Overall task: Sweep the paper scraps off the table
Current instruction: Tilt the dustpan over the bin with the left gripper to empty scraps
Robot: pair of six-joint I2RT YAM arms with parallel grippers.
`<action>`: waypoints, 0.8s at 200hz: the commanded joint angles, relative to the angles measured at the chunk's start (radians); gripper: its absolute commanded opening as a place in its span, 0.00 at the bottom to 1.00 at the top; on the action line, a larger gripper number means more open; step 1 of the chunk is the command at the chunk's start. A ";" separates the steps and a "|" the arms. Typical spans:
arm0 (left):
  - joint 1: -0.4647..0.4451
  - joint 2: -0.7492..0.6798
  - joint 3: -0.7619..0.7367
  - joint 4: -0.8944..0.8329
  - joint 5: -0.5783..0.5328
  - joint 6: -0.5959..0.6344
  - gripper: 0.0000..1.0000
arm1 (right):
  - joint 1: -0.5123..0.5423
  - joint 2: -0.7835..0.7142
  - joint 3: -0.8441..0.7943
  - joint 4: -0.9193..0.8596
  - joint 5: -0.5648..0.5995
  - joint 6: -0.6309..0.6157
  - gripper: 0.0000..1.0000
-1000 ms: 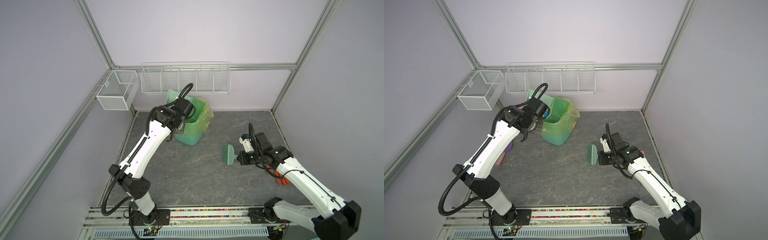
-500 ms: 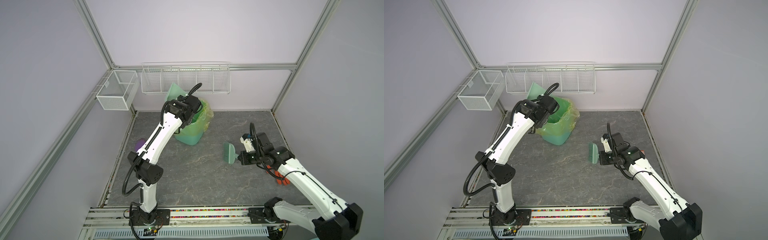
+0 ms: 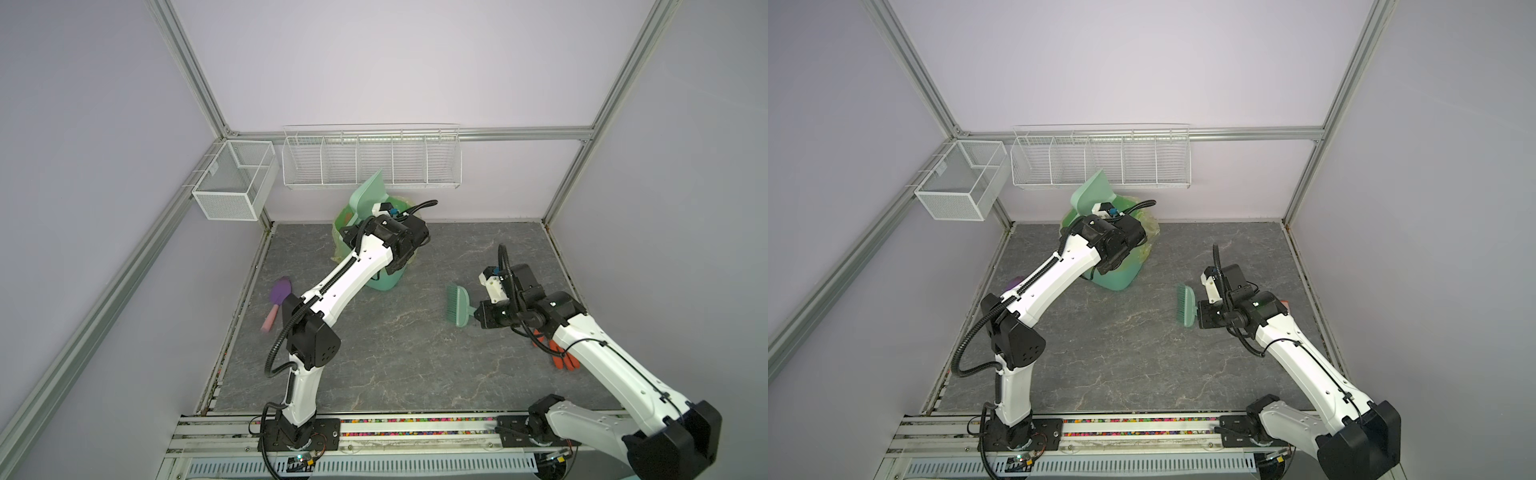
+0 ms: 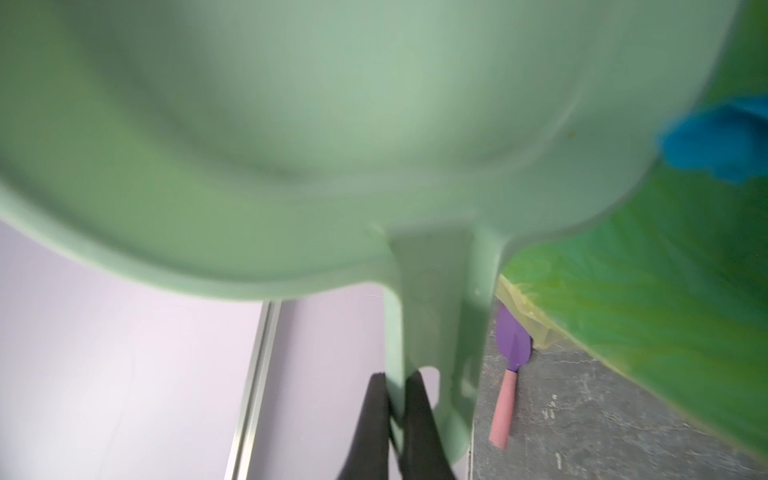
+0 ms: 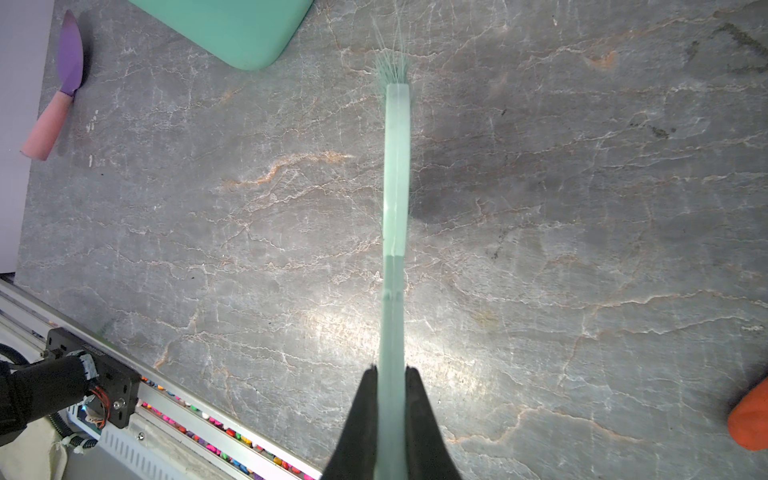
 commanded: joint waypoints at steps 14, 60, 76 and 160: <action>0.003 -0.019 -0.032 -0.100 -0.056 -0.008 0.00 | -0.007 0.014 -0.012 0.034 -0.018 -0.011 0.07; 0.006 -0.022 -0.014 -0.094 0.018 -0.003 0.00 | -0.009 0.003 -0.011 0.025 -0.011 -0.010 0.07; 0.008 -0.025 -0.001 -0.098 0.052 -0.012 0.00 | -0.008 -0.005 -0.009 0.020 -0.009 -0.007 0.07; 0.011 -0.114 0.125 -0.116 0.424 -0.025 0.00 | -0.035 -0.013 0.031 -0.041 0.008 -0.040 0.07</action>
